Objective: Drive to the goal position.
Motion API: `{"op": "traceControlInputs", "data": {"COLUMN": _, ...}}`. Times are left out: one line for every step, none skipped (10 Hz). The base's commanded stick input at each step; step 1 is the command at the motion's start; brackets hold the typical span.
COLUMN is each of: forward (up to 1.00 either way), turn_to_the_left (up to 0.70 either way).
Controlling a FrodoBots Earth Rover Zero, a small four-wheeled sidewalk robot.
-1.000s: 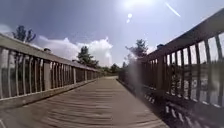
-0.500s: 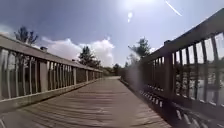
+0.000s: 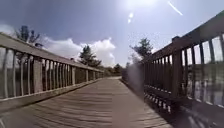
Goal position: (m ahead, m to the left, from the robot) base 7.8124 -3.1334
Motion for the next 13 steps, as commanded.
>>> {"op": "traceControlInputs", "data": {"forward": 0.45, "turn_to_the_left": 0.27}}
{"op": "traceControlInputs", "data": {"forward": 0.45, "turn_to_the_left": 0.02}}
{"op": "traceControlInputs", "data": {"forward": 0.45, "turn_to_the_left": 0.02}}
{"op": "traceControlInputs", "data": {"forward": 0.45, "turn_to_the_left": 0.02}}
{"op": "traceControlInputs", "data": {"forward": 0.45, "turn_to_the_left": 0.02}}
{"op": "traceControlInputs", "data": {"forward": 0.45, "turn_to_the_left": 0.02}}
{"op": "traceControlInputs", "data": {"forward": 0.45, "turn_to_the_left": 0.02}}
{"op": "traceControlInputs", "data": {"forward": 0.45, "turn_to_the_left": 0.02}}
{"op": "traceControlInputs", "data": {"forward": 0.45, "turn_to_the_left": 0.02}}
{"op": "traceControlInputs", "data": {"forward": 0.45, "turn_to_the_left": 0.02}}
{"op": "traceControlInputs", "data": {"forward": 0.45, "turn_to_the_left": 0.02}}
{"op": "traceControlInputs", "data": {"forward": 0.45, "turn_to_the_left": 0.02}}
{"op": "traceControlInputs", "data": {"forward": 0.45, "turn_to_the_left": 0.02}}
